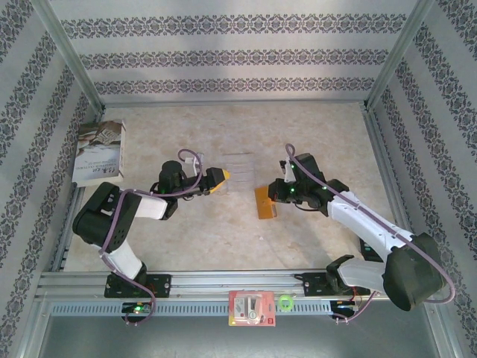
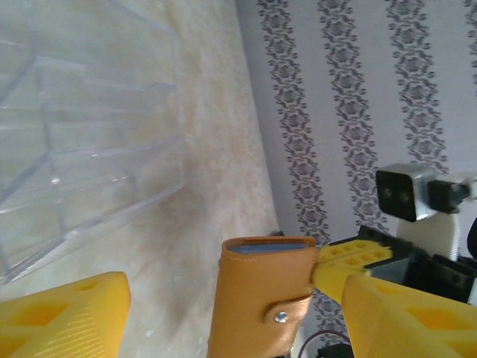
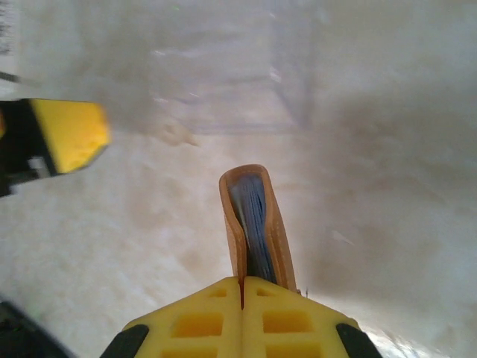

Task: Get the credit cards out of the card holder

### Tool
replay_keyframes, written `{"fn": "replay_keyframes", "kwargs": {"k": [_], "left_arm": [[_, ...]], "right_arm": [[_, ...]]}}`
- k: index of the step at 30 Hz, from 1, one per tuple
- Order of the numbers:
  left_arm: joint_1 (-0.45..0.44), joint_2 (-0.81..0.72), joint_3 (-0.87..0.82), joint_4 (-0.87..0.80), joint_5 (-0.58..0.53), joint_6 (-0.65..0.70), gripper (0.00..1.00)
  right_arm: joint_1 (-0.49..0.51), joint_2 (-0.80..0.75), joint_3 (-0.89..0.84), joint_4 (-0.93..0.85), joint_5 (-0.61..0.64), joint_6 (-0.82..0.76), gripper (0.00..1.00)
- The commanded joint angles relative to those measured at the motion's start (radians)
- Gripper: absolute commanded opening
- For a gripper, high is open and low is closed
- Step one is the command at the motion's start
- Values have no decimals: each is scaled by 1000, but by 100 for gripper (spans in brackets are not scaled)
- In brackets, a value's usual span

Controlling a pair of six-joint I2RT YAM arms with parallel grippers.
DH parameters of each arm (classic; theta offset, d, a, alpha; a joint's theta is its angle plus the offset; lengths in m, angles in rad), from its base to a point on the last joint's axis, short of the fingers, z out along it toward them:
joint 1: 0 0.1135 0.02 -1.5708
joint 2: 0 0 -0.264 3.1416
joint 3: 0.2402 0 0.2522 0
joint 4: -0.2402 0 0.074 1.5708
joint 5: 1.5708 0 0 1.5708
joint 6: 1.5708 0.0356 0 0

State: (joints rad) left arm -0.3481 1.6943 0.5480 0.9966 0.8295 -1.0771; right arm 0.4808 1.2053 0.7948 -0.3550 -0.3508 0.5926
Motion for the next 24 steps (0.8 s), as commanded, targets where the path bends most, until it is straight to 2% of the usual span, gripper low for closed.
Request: {"fn": "replay_keyframes", "kwargs": {"k": [1,5,12,19,23,24], "left_arm": [[-9,42,-5,305,62,-101,75],[-10,67,-18,430,56,-129,74],[-10,-57,-62,432,31,-47,76],[-12,-137,-59,433,39,-38,69],[-12,-160,-58,434,40,-39,58],[-12,-181,-56,432,41,-46,44]], "right_arm": [[20,7,87,55,-102,-34,0],[24,35,156,123,-189,4,0],[38,92,240,248,-284,76,0],[64,148,278,361,-342,128,0],[64,163,280,382,-348,143,0],[64,180,286,382,-344,148,0]]}}
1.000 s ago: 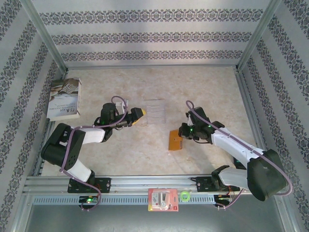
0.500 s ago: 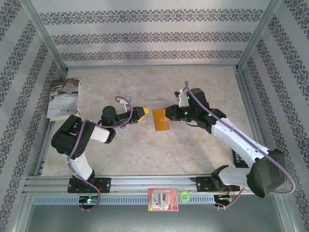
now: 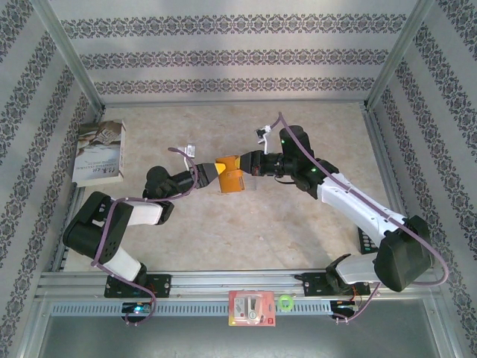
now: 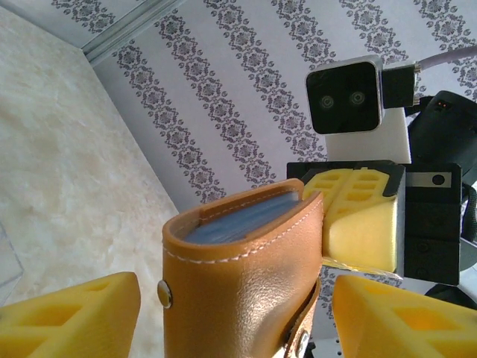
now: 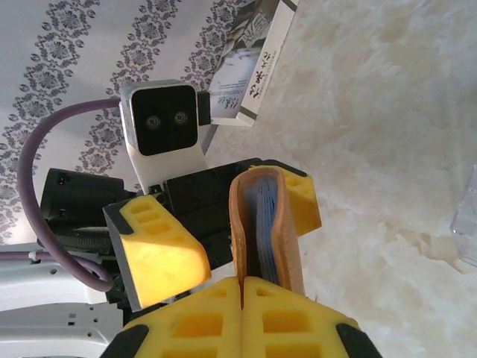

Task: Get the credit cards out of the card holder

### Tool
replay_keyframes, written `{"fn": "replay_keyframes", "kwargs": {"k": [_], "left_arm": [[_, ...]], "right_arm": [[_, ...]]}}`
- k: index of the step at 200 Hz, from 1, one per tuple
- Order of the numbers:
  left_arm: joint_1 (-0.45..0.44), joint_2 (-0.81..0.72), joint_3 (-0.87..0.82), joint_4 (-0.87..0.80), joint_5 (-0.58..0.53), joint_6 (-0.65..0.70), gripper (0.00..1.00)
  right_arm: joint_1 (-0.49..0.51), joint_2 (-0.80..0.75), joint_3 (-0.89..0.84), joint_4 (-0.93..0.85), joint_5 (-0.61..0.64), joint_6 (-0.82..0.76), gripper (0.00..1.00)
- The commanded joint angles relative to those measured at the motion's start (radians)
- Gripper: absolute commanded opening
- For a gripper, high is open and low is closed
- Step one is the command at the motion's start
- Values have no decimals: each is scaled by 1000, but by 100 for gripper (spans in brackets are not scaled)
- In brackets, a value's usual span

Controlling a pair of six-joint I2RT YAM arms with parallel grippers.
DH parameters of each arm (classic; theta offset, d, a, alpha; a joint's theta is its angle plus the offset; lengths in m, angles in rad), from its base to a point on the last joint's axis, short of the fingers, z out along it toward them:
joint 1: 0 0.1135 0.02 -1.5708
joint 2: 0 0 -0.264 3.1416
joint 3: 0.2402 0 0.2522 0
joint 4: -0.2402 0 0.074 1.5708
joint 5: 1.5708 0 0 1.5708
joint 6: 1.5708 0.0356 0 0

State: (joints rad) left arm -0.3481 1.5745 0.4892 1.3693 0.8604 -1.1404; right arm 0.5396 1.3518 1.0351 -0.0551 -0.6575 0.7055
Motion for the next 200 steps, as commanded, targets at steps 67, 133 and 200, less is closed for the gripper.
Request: {"fn": "replay_keyframes", "kwargs": {"k": [67,133,200], "left_arm": [[-45,-253,19,-377,-171,149,0],[-124,-420,219,-1195,-517,316,0],[-128,-433,260,-1229,-548,276,0]], "right_arm": [[3,64,108,-224,272,-34,43],[128,-4,143,-327,504,-205,60],[292,122,234,-360,580,-282,61]]}}
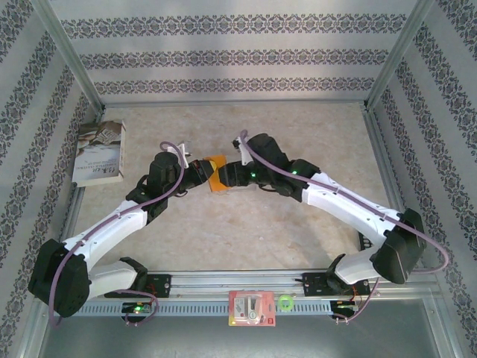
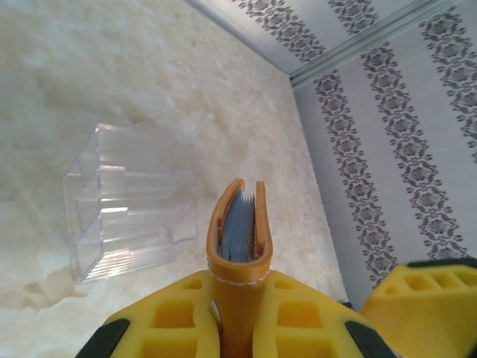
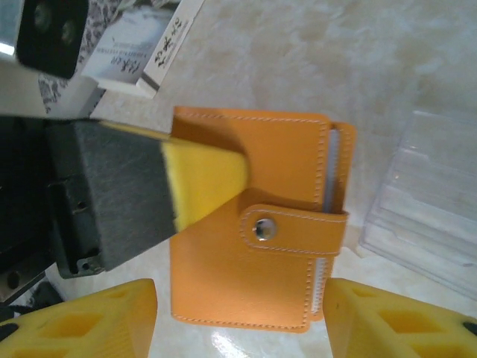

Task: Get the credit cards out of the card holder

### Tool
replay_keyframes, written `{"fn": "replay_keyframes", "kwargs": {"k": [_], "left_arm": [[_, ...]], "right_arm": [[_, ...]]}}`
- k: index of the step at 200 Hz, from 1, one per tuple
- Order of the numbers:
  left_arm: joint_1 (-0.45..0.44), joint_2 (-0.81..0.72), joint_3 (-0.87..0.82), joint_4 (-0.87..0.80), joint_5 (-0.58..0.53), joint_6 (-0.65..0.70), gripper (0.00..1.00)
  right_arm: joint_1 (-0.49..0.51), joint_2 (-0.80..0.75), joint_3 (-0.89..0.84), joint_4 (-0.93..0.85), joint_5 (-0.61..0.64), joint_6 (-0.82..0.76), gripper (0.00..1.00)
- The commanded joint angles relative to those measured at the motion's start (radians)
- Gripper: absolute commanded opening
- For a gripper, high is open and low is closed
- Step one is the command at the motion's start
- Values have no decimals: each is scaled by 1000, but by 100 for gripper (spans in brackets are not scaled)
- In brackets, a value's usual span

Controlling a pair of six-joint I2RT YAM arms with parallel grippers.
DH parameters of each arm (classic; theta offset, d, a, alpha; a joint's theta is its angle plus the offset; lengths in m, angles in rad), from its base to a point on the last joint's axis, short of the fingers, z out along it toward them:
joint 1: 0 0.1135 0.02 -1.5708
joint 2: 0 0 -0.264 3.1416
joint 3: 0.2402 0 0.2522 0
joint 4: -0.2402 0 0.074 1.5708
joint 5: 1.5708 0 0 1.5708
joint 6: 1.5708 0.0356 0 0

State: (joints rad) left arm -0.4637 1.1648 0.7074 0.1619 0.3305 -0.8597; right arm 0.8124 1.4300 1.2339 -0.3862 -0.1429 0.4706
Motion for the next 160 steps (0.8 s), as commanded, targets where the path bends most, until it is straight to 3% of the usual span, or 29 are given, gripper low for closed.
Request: {"fn": "replay_keyframes", "kwargs": {"k": [1,98,123,160], "left_arm": [[-12,-24,42,-22,-18,-5,0],[-13,-34,21,30,25,-40,0],[-12,-34,21,33,29,-48,0],[-13,-28,24,36,39,-53,0]], "right_arm": [[19,45,36,-29,67,-47,61],[51,168,129,-66,211,-87,59],[63,185,142,-80,261,-94,51],[71,190,150,-79,308,-104,31]]}}
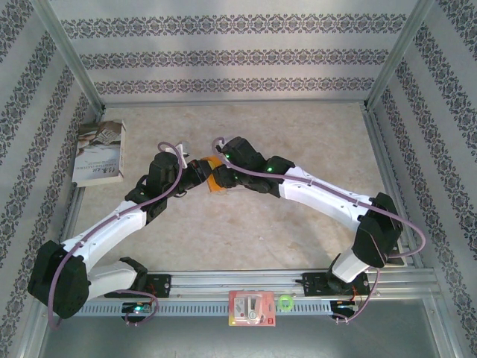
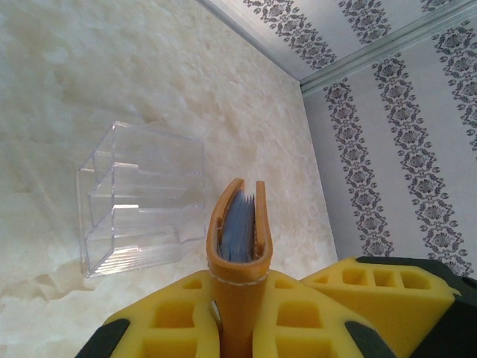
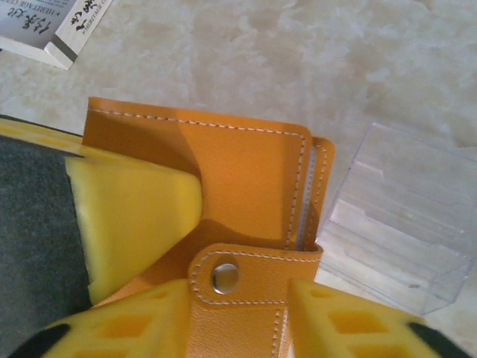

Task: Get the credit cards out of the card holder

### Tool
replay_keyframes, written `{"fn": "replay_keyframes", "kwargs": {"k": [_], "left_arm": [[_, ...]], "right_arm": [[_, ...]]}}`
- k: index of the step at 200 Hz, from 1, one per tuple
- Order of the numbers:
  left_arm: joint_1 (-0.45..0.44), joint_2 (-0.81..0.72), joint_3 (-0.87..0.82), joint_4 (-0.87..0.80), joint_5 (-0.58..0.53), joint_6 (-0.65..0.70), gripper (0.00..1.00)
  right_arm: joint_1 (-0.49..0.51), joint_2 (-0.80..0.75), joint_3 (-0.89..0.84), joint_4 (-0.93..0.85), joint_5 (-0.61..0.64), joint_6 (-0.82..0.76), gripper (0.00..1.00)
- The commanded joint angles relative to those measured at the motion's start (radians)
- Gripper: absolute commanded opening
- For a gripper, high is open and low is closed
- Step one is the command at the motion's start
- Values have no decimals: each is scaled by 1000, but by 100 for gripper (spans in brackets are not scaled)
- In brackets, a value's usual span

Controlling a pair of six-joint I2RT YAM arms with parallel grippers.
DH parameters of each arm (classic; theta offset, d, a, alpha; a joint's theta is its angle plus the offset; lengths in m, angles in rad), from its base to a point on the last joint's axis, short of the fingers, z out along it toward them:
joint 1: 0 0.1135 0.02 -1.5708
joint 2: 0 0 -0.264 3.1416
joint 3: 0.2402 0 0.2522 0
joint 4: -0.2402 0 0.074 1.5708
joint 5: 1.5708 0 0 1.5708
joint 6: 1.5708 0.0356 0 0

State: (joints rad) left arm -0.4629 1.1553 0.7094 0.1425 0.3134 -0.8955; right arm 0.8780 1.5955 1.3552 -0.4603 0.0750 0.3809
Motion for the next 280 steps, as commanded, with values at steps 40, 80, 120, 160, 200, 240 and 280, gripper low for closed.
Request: {"fn": "replay_keyframes", "kwargs": {"k": [40,80,120,160,200,240,280], "left_arm": [[-13,-4,16,71,69,-31,0],[-13,-5,11,68,71,-30,0],[-12,-16,-2,65,71,-16,0],[22,-14,-28,152,157,0,0],[43,-2,-40,242,249,43,0],[61,-3,-57,294,254,36,0],[68,-3,-60,341,252,24,0]], "right_arm": [[6,28,35,7,105,-26,11],[-1,11,9,27,128,-14,0],[-58,-33,-69,62,101,64,0],[-161,-99,-185,121,-36,120,0],[-298,-202,-348,303,-343,138,42],[-337,-331,-479,503,-506,183,66],[-302,-353,-538,702,-578,276,76]]}}
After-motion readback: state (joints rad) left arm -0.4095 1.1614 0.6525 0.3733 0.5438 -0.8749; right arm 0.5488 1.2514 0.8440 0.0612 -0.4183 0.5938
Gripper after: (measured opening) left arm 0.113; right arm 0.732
